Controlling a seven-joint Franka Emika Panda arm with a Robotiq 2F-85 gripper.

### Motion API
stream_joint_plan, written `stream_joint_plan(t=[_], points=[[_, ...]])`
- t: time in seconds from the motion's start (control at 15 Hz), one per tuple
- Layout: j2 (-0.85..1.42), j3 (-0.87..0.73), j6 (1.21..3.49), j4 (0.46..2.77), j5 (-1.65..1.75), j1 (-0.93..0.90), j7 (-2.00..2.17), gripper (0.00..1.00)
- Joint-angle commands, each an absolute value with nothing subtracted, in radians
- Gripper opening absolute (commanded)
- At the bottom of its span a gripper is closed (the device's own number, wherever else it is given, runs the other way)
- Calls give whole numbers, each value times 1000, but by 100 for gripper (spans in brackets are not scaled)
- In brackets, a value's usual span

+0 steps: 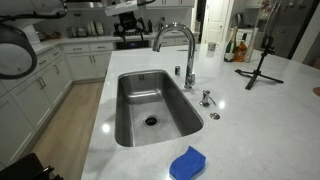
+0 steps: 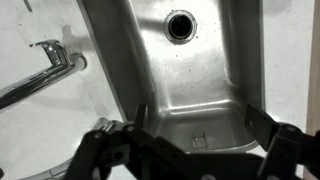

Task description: Slide the spout to the right then to the left

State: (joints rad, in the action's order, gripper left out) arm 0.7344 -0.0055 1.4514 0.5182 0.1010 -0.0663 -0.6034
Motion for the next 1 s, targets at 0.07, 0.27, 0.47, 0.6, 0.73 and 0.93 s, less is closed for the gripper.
stream_joint_plan(t=[0.07,0.27,0.47,0.6,0.73,0.93], points=[[685,-7,1408,545,115,-83,-626,100],[714,-5,1425,518,101,-77,-604,100],[713,-5,1425,518,101,-77,-604,100],[713,-5,1425,518,101,-77,-604,100],[713,-5,1425,518,101,-77,-604,100],[713,-5,1425,518,101,-77,-604,100]])
